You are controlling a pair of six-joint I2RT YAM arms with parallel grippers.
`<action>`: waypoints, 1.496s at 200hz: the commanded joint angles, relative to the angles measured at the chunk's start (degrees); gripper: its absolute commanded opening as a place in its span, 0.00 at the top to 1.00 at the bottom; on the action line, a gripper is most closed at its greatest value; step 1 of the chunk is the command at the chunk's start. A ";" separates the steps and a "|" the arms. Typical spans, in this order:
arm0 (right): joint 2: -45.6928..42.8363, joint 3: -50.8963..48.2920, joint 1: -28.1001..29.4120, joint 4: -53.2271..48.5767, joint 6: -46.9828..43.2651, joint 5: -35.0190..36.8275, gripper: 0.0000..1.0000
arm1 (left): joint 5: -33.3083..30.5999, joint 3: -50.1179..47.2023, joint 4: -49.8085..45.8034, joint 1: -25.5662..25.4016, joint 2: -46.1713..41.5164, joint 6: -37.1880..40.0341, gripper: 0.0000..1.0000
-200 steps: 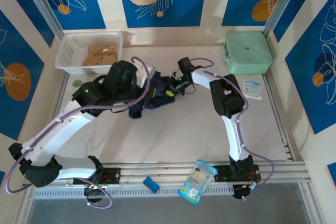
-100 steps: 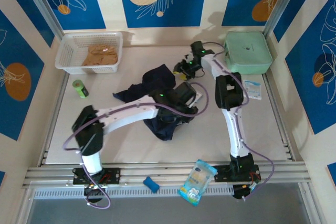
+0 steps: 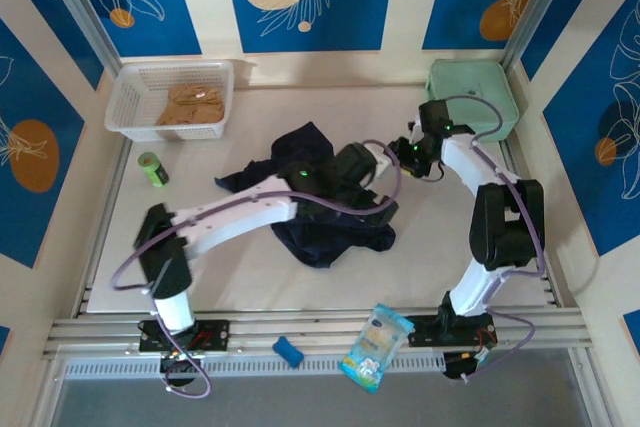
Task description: Fold and stack the t-shirts
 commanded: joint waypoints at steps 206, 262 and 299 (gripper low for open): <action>18.31 19.51 33.91 -2.28 -17.24 13.90 0.46 | 4.00 -18.57 15.39 39.68 7.63 -7.09 0.24; 19.68 20.57 33.91 -2.50 -17.63 14.33 0.41 | 4.93 -19.54 16.97 39.64 6.95 -6.98 0.53; 20.46 20.42 33.91 -2.33 -17.58 12.97 0.43 | 4.97 -19.93 17.15 39.69 7.04 -6.89 0.66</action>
